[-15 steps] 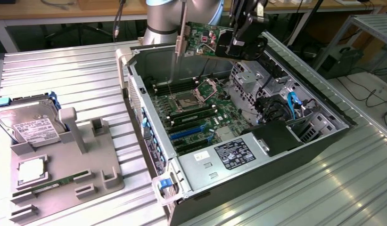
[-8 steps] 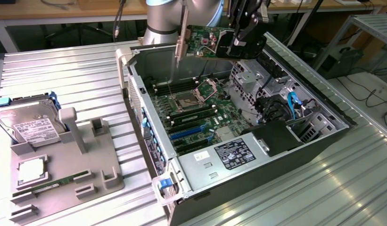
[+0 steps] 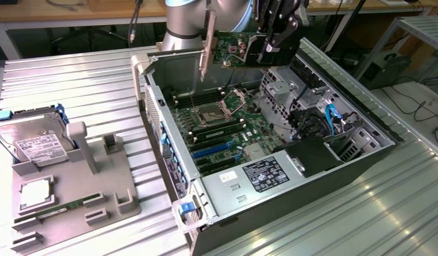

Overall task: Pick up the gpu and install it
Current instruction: 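Insert the gpu into the slot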

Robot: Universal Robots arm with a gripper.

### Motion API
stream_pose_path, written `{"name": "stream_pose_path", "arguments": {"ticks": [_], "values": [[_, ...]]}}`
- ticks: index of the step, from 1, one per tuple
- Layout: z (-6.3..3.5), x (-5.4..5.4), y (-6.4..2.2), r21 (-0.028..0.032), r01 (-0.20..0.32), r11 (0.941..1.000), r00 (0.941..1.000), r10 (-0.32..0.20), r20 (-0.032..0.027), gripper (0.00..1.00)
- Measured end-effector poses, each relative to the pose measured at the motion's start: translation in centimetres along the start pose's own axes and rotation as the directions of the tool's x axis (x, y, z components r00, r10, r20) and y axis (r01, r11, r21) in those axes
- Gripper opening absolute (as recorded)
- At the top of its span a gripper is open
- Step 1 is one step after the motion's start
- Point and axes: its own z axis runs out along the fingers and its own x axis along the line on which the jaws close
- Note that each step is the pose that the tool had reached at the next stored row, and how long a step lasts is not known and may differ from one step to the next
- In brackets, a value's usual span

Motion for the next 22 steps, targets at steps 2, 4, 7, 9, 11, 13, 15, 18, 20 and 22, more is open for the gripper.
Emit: {"name": "stream_pose_path", "arguments": {"ticks": [2, 4, 7, 9, 11, 13, 15, 18, 20, 22], "values": [[0.00, 0.00, 0.00, -0.0006, 0.026, 0.9997, 0.9997, -0.026, -0.0009, 0.28], [0.00, 0.01, 0.01, -0.0012, 0.048, 0.9988, 0.9988, -0.048, -0.0016, 0.28], [0.00, 0.01, 0.00, -0.0020, 0.081, 0.9967, 0.9967, -0.081, -0.0026, 0.28], [0.00, 0.01, 0.01, -0.0027, 0.104, 0.9946, 0.9946, -0.104, -0.0034, 0.28], [0.00, 0.01, 0.01, -0.0033, 0.127, 0.9919, 0.9919, -0.127, -0.0040, 0.28], [0.00, 0.02, 0.02, -0.0043, 0.161, 0.9870, 0.9870, -0.161, -0.0050, 0.28], [0.00, 0.02, 0.02, -0.0055, 0.200, 0.9797, 0.9797, -0.200, -0.0062, 0.28], [0.00, 0.02, 0.02, -0.0068, 0.242, 0.9702, 0.9702, -0.242, -0.0074, 0.28], [0.00, 0.02, 0.02, -0.0076, 0.267, 0.9637, 0.9636, -0.267, -0.0080, 0.28], [0.00, 0.02, 0.02, -0.0085, 0.292, 0.9563, 0.9563, -0.292, -0.0088, 0.28]]}}
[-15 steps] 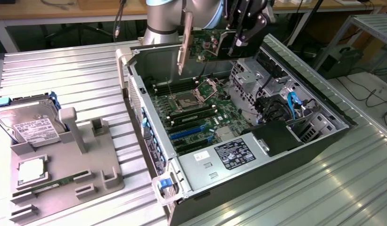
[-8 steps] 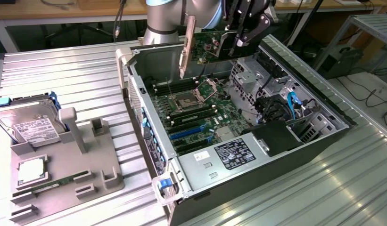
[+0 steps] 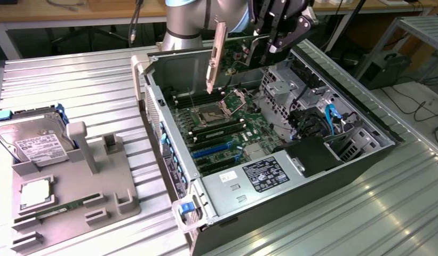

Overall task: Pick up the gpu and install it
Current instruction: 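Insert the gpu into the slot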

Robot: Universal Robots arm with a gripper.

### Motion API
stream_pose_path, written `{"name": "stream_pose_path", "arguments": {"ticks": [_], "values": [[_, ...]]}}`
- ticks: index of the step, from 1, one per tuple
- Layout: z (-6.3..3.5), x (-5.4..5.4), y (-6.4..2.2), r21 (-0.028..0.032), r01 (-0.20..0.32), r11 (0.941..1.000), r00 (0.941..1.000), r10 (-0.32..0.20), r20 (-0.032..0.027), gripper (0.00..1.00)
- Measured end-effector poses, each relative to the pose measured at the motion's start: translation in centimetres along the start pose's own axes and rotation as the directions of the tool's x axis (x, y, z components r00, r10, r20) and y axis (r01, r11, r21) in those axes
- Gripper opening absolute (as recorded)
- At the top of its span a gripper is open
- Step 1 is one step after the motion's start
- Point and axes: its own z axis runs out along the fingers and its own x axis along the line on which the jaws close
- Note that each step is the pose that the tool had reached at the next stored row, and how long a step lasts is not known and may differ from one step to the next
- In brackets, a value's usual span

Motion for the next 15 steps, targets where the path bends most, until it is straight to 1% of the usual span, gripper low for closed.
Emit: {"name": "stream_pose_path", "arguments": {"ticks": [3, 6, 8, 12, 14, 15], "values": [[0.00, 0.00, 0.00, -0.0010, 0.044, 0.9990, 0.9990, -0.044, -0.0014, 0.28], [0.00, 0.01, 0.00, -0.0026, 0.102, 0.9948, 0.9948, -0.102, -0.0033, 0.28], [0.00, 0.04, 0.00, -0.0035, 0.133, 0.9911, 0.9911, -0.133, -0.0041, 0.28], [-0.01, 0.07, 0.01, -0.0048, 0.176, 0.9844, 0.9844, -0.176, -0.0055, 0.28], [0.00, 0.08, 0.02, -0.0055, 0.201, 0.9797, 0.9796, -0.201, -0.0061, 0.28], [0.00, 0.08, 0.02, -0.0060, 0.220, 0.9755, 0.9755, -0.220, -0.0066, 0.28]]}}
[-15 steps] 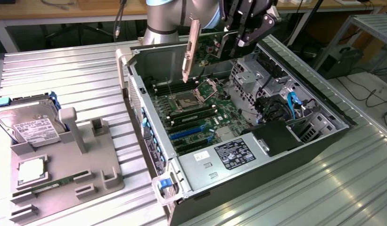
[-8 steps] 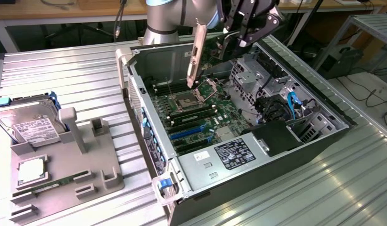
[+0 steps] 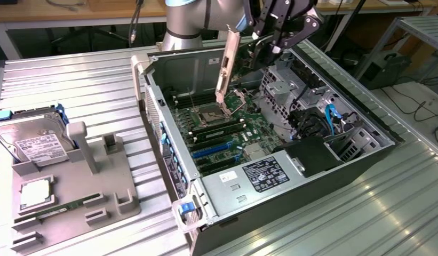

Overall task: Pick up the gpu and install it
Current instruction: 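Insert the gpu into the slot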

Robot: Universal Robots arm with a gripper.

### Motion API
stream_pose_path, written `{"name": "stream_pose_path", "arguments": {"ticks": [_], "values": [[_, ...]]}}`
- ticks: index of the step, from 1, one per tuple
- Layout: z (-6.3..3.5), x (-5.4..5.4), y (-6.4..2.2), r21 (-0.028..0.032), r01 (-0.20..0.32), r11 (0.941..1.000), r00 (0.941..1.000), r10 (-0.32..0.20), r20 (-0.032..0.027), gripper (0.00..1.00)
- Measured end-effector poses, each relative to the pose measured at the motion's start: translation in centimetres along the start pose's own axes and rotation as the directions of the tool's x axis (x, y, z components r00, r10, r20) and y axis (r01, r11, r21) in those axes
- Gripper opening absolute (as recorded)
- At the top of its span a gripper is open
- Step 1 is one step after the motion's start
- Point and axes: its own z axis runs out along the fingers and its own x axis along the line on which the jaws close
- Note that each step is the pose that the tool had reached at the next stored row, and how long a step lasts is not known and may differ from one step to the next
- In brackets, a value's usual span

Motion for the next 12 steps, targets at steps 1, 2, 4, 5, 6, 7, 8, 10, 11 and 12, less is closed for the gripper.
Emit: {"name": "stream_pose_path", "arguments": {"ticks": [1, 2, 4, 5, 6, 7, 8, 10, 11, 12], "values": [[0.00, 0.00, 0.00, -0.0003, 0.011, 0.9999, 0.9999, -0.011, -0.0004, 0.28], [0.00, 0.00, 0.00, -0.0007, 0.024, 0.9997, 0.9997, -0.024, -0.0008, 0.28], [0.00, 0.00, 0.00, -0.0011, 0.044, 0.9991, 0.9990, -0.044, -0.0014, 0.28], [0.00, 0.00, 0.00, -0.0014, 0.052, 0.9986, 0.9986, -0.052, -0.0017, 0.28], [-0.01, 0.00, 0.00, -0.0016, 0.061, 0.9982, 0.9982, -0.061, -0.0020, 0.28], [0.00, 0.00, 0.00, -0.0019, 0.071, 0.9975, 0.9975, -0.071, -0.0023, 0.28], [0.00, 0.00, 0.00, -0.0021, 0.080, 0.9968, 0.9968, -0.080, -0.0026, 0.28], [0.00, 0.00, 0.00, -0.0026, 0.100, 0.9950, 0.9950, -0.100, -0.0032, 0.28], [-0.01, 0.00, 0.00, -0.0030, 0.110, 0.9940, 0.9940, -0.110, -0.0036, 0.28], [0.00, 0.00, 0.00, -0.0032, 0.120, 0.9928, 0.9928, -0.120, -0.0039, 0.28]]}}
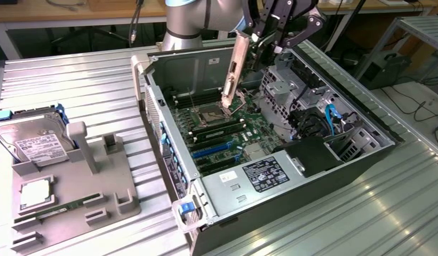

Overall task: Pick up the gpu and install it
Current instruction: 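Insert the gpu into the slot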

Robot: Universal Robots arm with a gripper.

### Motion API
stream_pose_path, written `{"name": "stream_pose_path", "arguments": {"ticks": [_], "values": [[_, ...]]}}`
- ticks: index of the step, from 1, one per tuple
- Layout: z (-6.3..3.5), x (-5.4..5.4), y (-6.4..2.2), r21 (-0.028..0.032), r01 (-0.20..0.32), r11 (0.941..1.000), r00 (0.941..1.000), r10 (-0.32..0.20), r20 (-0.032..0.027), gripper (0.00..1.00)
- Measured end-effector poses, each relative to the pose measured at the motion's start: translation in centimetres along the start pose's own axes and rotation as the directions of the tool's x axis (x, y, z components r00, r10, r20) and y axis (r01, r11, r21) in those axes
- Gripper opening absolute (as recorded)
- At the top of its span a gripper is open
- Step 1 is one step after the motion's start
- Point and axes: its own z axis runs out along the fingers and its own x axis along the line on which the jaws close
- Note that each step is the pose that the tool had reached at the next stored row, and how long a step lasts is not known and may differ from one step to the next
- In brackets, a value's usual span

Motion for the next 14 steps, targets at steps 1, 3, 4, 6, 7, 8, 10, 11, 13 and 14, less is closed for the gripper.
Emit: {"name": "stream_pose_path", "arguments": {"ticks": [1, 3, 4, 6, 7, 8, 10, 11, 13, 14], "values": [[0.00, 0.00, 0.00, -0.0005, 0.016, 0.9999, 0.9999, -0.016, -0.0005, 0.28], [0.00, 0.01, 0.00, -0.0009, 0.036, 0.9993, 0.9993, -0.036, -0.0012, 0.28], [0.00, 0.00, 0.00, -0.0012, 0.047, 0.9989, 0.9989, -0.047, -0.0015, 0.28], [0.01, 0.01, 0.00, -0.0014, 0.057, 0.9984, 0.9984, -0.057, -0.0018, 0.28], [0.05, 0.00, 0.00, -0.0011, 0.048, 0.9989, 0.9989, -0.048, -0.0016, 0.28], [0.11, 0.00, 0.00, -0.0008, 0.032, 0.9995, 0.9995, -0.032, -0.0011, 0.28], [0.25, 0.01, 0.00, 0.0001, -0.006, 1.0000, 1.0000, 0.006, 0.0001, 0.28], [0.32, 0.01, 0.00, 0.0006, -0.024, 0.9997, 0.9997, 0.024, 0.0008, 0.28], [0.44, 0.01, -0.01, 0.0015, -0.062, 0.9981, 0.9981, 0.062, 0.0021, 0.28], [0.49, 0.01, -0.01, 0.0018, -0.080, 0.9968, 0.9968, 0.080, 0.0027, 0.28]]}}
